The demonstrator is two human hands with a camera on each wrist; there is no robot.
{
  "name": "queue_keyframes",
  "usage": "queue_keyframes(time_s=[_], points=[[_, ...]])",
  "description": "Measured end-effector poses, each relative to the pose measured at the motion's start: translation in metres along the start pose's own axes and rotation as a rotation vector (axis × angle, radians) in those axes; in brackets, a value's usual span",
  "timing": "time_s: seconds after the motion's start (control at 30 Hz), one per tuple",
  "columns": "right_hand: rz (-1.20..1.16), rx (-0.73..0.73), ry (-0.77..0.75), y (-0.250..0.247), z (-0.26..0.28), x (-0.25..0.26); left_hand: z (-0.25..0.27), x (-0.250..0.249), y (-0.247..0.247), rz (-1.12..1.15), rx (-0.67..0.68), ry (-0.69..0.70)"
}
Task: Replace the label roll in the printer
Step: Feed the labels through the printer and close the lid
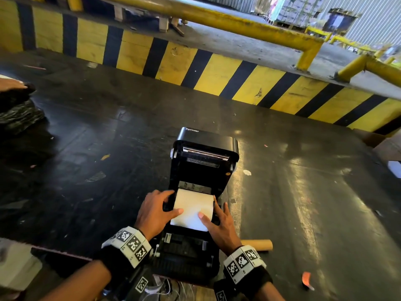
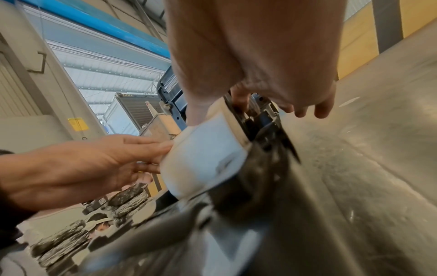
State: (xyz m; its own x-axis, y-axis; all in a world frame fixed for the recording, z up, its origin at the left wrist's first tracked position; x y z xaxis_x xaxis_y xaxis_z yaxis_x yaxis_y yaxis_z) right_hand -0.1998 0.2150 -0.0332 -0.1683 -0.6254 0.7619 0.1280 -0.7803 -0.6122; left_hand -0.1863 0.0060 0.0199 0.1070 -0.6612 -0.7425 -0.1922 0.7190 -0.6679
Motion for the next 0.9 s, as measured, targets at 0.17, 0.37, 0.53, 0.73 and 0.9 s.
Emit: queue_keyframes(time_s=[0.17,0.37,0.53,0.73,0.9], points=[[-0.069,-0.024,0.025,-0.004,0.003,-0.001,-0.004,0.008,0.002,-0.119,0.042,0.036],[-0.021,-0.055,0.016,-0.005,0.015,-0.006,0.012,0.014,0.009,-0.277,0.024,0.090],[-0.036,-0.255,-0.011,-0.008,0.025,-0.005,0.028,0.013,0.014,-0.101,0.021,0.046],[0.013,-0.347,0.023,-0.014,0.034,-0.003,0.029,0.015,0.010,-0.030,-0.016,-0.067],[0.039,-0.397,0.019,-0.015,0.037,-0.004,0.030,0.020,0.011,0.035,-0.010,-0.132]])
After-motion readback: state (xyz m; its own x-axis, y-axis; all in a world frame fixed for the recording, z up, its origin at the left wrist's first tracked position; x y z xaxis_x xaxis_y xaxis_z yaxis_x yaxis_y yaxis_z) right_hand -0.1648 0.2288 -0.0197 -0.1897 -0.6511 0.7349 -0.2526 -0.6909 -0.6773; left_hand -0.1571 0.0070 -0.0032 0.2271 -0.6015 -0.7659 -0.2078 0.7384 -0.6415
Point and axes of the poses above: each hand's wrist, its own z-axis away from the middle knuckle, its own y-axis out of the palm, x = y × z, the point moved 8 cm from there along -z, towards the middle knuckle, and after that the axes turned 6 degrees about -x, right-handed, at the moved point
